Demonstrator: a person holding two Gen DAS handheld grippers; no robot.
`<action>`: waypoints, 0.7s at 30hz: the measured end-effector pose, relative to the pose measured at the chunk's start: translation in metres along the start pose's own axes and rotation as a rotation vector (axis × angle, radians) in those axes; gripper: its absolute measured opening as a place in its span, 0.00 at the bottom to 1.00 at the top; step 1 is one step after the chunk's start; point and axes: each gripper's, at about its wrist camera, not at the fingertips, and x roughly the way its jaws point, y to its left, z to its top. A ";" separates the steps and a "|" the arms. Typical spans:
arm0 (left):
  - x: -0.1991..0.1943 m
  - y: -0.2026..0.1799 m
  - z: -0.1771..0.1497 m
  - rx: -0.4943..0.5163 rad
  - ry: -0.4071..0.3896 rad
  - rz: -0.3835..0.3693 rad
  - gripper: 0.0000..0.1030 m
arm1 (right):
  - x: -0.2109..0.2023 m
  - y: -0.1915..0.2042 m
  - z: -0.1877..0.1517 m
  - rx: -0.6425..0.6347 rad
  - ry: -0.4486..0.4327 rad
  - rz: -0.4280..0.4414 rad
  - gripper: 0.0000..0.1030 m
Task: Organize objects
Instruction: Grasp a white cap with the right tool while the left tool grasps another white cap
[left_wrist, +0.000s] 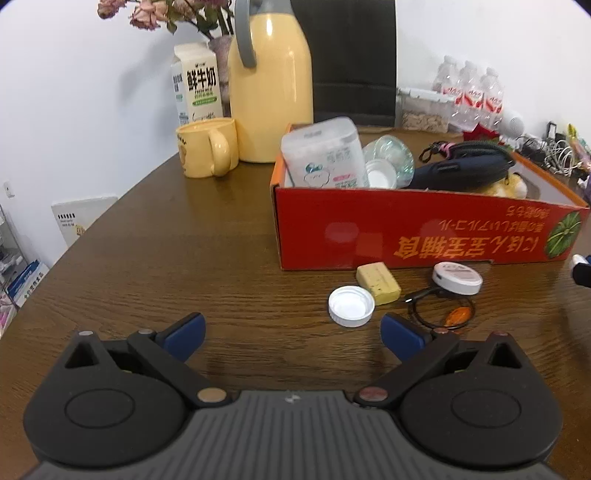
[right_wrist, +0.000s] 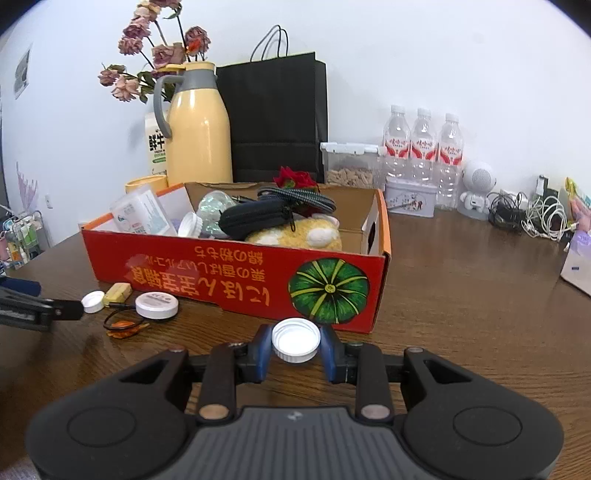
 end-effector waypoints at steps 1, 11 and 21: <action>0.002 0.000 0.000 -0.003 0.007 -0.001 1.00 | -0.001 0.001 0.000 -0.002 -0.005 0.003 0.26; 0.010 -0.006 0.004 0.000 0.019 -0.052 0.79 | -0.004 0.005 -0.001 -0.012 -0.013 0.012 0.26; 0.003 -0.006 0.002 -0.012 -0.027 -0.163 0.27 | -0.004 0.005 -0.001 -0.011 -0.015 0.010 0.26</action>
